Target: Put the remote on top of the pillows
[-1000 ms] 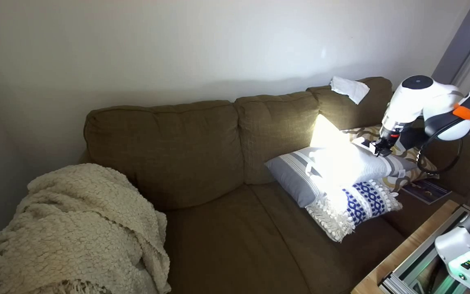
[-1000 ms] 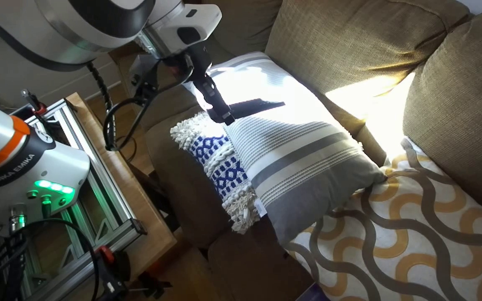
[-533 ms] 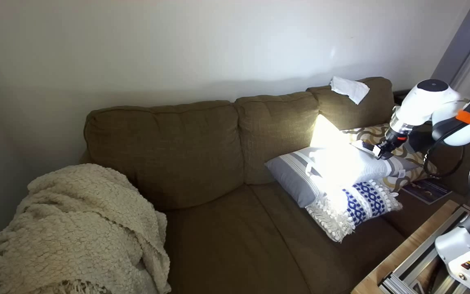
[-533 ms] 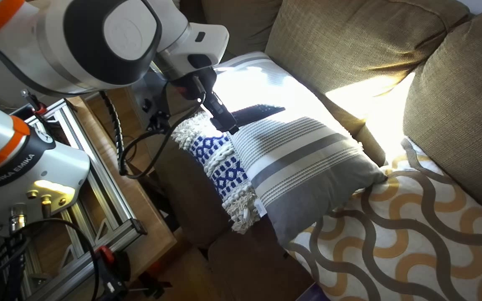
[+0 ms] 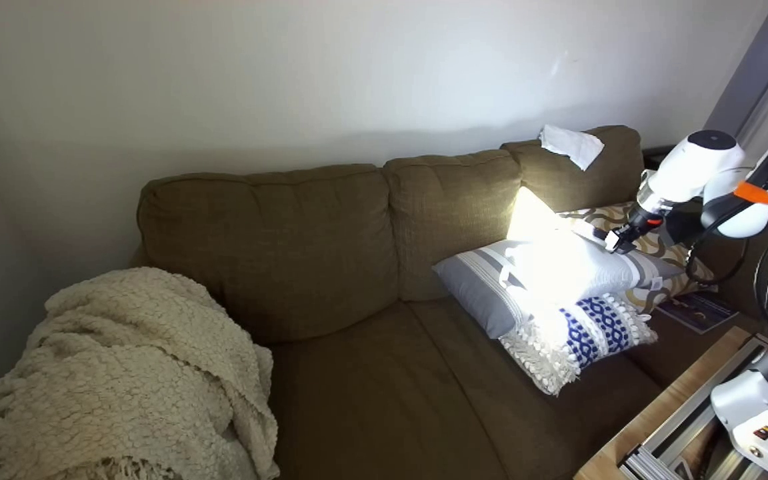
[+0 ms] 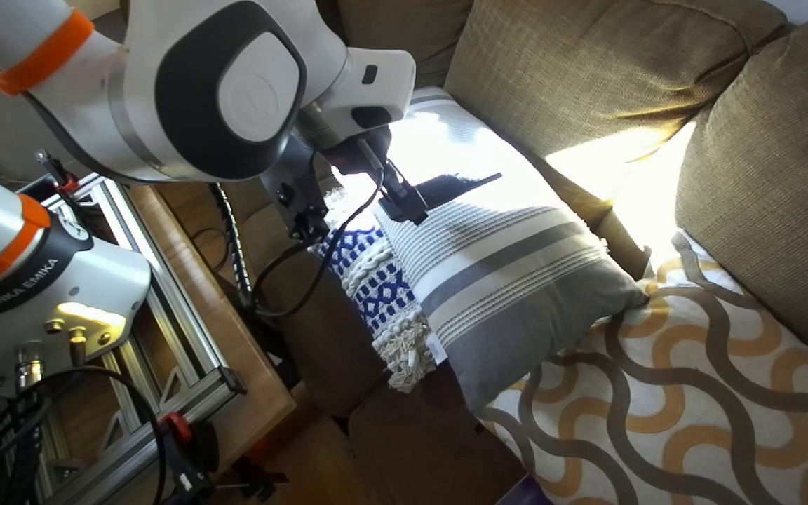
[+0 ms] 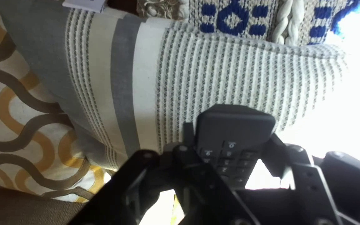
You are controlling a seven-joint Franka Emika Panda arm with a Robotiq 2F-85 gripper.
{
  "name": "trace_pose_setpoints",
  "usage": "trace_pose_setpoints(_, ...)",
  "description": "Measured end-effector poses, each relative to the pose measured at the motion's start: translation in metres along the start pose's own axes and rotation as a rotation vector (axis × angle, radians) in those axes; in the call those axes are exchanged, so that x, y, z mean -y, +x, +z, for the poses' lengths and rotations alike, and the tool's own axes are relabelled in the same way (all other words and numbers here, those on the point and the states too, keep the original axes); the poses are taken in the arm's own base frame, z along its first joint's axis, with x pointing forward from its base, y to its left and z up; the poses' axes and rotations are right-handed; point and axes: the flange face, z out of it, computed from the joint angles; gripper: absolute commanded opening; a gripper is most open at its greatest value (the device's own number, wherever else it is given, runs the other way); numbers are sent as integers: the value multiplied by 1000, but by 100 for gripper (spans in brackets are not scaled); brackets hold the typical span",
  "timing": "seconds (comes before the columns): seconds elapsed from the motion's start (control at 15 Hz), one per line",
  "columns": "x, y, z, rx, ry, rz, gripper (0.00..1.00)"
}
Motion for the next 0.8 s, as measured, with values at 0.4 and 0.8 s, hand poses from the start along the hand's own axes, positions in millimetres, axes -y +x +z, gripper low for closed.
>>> trace_pose_setpoints(0.4, -3, 1, 31, 16, 37, 3, 26)
trace_pose_setpoints(0.8, -10, 8, 50, 22, 48, 5, 90)
